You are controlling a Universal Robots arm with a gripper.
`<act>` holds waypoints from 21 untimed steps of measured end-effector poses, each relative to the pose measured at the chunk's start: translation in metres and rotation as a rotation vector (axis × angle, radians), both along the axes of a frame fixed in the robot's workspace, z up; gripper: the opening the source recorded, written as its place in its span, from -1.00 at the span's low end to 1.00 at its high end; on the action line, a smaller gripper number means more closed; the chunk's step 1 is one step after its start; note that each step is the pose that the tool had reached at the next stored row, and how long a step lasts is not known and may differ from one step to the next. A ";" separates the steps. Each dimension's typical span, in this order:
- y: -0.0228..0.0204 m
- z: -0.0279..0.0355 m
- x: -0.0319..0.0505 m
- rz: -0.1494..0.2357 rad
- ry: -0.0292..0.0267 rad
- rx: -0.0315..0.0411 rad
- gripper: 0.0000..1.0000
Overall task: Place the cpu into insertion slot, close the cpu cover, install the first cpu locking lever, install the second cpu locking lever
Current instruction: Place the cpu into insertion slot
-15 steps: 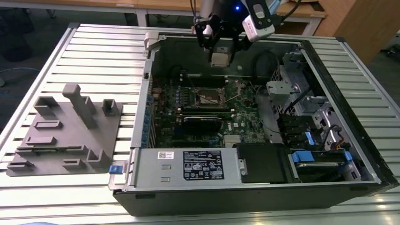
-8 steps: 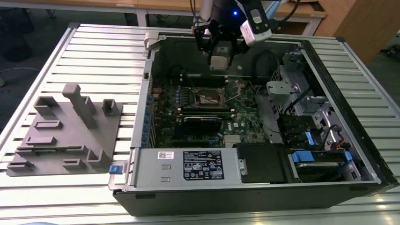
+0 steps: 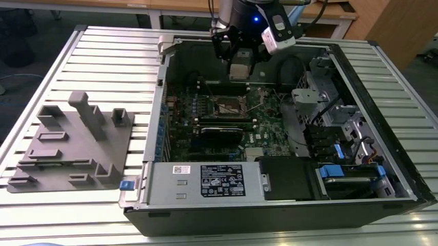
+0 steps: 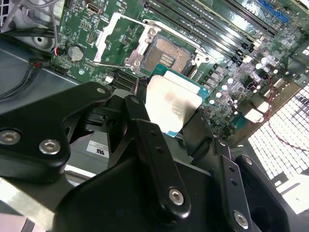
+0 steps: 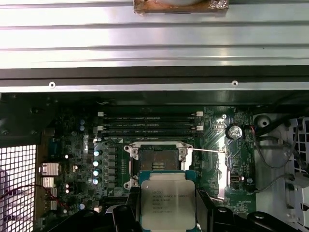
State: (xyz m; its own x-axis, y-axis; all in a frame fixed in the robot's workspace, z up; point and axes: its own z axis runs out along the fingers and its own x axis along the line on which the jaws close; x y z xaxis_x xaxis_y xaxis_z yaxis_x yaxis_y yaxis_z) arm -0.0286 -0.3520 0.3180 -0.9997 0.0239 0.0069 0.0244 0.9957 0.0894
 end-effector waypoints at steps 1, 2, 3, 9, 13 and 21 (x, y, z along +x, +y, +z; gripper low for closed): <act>0.0000 0.0000 0.0000 0.000 0.0000 0.0000 0.08; 0.0000 0.0000 0.0000 0.000 0.0000 0.0000 0.08; 0.0000 -0.0001 0.0000 0.000 -0.0001 0.0001 0.08; 0.0000 -0.0048 0.0000 0.000 -0.0003 0.0003 0.08; 0.0000 -0.0109 -0.0001 0.000 -0.0006 0.0002 0.08; 0.0000 -0.0130 -0.0001 0.000 -0.0007 0.0003 0.08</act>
